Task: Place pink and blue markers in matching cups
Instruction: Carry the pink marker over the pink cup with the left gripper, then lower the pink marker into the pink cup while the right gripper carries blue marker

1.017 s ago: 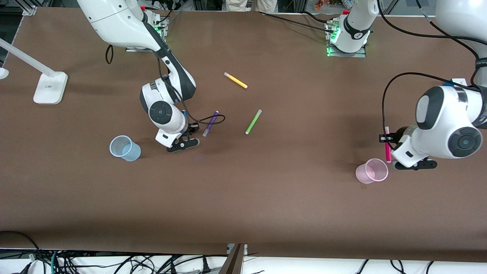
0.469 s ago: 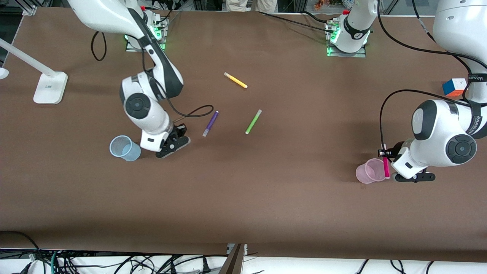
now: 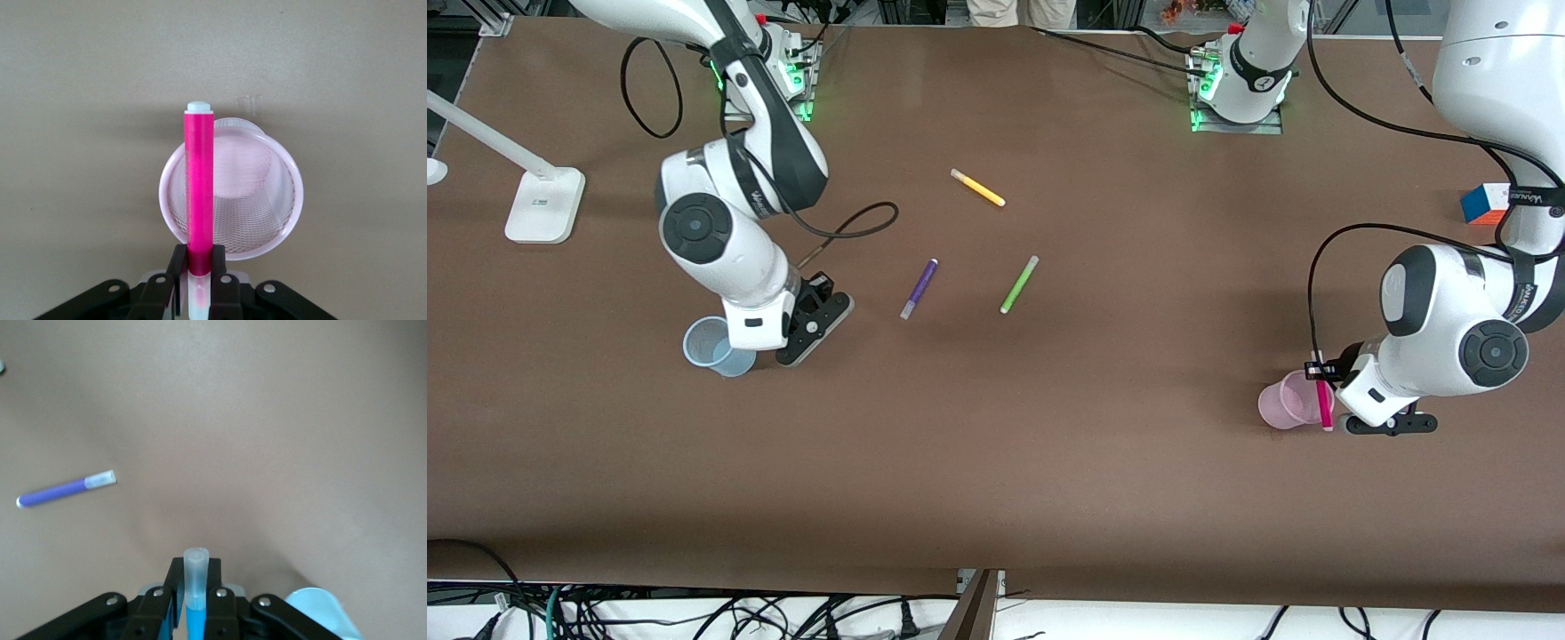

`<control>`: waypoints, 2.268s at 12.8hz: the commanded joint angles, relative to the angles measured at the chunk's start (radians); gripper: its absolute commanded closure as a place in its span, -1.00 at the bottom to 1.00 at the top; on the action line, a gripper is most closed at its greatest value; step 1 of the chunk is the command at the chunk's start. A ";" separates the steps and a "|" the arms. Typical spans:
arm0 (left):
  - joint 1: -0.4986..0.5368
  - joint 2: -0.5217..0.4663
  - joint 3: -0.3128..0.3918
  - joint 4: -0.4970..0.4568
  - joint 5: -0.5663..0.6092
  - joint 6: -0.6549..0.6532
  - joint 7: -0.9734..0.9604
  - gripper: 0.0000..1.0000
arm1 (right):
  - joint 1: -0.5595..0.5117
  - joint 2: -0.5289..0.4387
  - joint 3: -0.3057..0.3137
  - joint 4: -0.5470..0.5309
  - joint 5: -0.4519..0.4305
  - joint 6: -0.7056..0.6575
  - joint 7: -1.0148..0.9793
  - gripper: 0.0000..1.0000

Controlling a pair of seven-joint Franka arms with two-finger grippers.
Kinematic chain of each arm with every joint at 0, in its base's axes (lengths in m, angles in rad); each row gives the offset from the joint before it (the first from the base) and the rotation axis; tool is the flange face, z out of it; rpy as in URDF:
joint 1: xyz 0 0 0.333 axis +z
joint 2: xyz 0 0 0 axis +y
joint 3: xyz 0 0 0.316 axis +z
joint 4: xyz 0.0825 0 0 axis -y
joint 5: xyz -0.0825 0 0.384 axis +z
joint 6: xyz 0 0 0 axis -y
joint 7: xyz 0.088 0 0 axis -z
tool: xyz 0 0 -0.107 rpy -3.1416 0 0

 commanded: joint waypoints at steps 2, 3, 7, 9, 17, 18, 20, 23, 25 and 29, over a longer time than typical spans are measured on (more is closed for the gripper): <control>-0.008 0.001 -0.017 0.004 0.005 -0.041 0.012 0.91 | -0.088 -0.013 0.004 0.029 0.122 -0.026 -0.318 0.70; -0.013 -0.006 -0.026 0.013 0.005 -0.100 0.007 0.91 | -0.117 -0.012 0.004 0.032 0.163 -0.026 -0.414 0.70; -0.016 -0.028 -0.048 0.010 0.017 -0.197 0.013 0.90 | -0.206 -0.004 0.005 0.034 0.352 -0.029 -0.745 0.69; -0.012 -0.026 -0.048 0.008 0.017 -0.197 0.015 0.90 | -0.246 0.003 0.005 0.034 0.450 -0.032 -0.896 0.69; -0.002 -0.023 -0.040 0.016 0.018 -0.197 0.016 0.77 | -0.368 0.034 0.007 0.034 0.597 -0.105 -1.163 0.69; 0.001 -0.026 -0.038 0.022 0.017 -0.197 0.035 0.77 | -0.375 0.040 0.007 0.032 0.622 -0.111 -1.192 0.69; 0.025 -0.026 -0.037 0.048 0.018 -0.194 0.076 0.77 | -0.397 0.063 0.007 0.034 0.660 -0.122 -1.241 0.69; 0.041 0.003 -0.037 0.056 0.009 -0.182 0.087 0.76 | -0.411 0.072 0.007 0.032 0.687 -0.124 -1.278 0.69; 0.041 0.017 -0.038 0.056 0.003 -0.138 0.086 0.76 | -0.421 0.085 0.007 0.032 0.690 -0.128 -1.283 0.68; 0.033 0.018 -0.038 0.054 0.017 -0.113 0.089 0.67 | -0.460 0.103 0.007 0.028 0.731 -0.188 -1.298 0.68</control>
